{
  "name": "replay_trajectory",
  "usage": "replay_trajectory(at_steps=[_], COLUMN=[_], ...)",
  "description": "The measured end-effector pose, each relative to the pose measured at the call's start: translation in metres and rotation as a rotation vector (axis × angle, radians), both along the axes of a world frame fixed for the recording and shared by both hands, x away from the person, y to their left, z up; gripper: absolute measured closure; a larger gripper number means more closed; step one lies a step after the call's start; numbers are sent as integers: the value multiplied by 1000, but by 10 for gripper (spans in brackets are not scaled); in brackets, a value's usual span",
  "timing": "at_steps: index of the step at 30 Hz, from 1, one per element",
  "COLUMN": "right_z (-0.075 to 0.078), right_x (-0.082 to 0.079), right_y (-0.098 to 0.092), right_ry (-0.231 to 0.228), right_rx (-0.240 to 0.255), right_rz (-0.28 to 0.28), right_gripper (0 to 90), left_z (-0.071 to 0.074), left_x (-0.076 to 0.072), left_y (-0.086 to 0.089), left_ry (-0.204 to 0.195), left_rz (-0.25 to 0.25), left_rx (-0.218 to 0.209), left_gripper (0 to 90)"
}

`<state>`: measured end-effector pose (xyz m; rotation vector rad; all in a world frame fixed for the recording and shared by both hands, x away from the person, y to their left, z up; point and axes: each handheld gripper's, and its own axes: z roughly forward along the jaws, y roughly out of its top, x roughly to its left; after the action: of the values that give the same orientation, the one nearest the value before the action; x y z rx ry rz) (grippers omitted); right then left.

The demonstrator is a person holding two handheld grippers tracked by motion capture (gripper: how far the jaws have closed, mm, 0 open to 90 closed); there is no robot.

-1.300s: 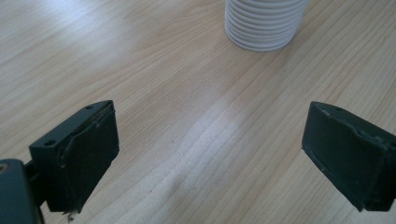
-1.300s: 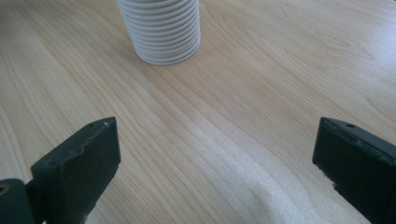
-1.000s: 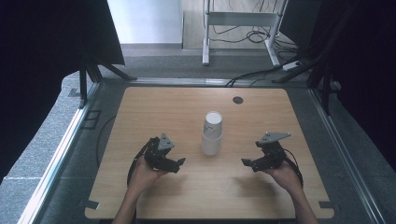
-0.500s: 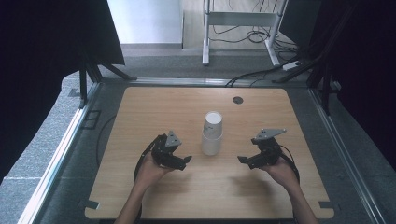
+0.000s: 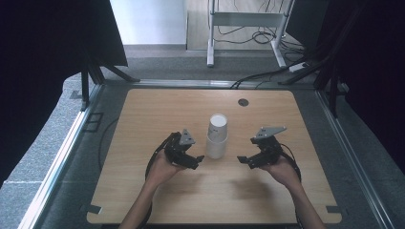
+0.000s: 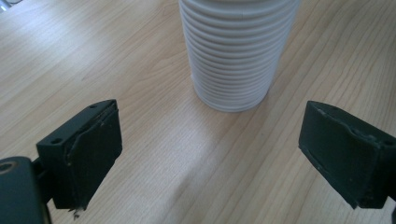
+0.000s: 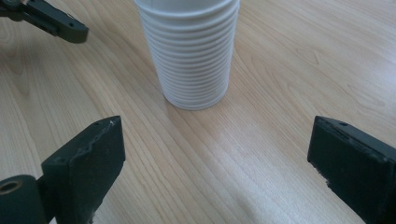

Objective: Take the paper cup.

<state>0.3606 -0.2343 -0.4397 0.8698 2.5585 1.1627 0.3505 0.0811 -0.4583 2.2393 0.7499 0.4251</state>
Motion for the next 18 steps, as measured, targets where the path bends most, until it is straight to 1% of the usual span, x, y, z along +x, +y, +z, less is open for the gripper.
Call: replay_trajectory(at_steps=[13, 18], right_z=[9, 14], right_x=[9, 12], right_y=[10, 15], right_ry=[5, 3], right_rx=[-7, -11], right_rz=[28, 41], right_gripper=[40, 39], left_z=[3, 4], left_x=[10, 13], left_y=[-10, -15], left_ry=[-6, -8], left_rz=[-18, -25], left_rx=[-20, -38], left_gripper=[62, 67])
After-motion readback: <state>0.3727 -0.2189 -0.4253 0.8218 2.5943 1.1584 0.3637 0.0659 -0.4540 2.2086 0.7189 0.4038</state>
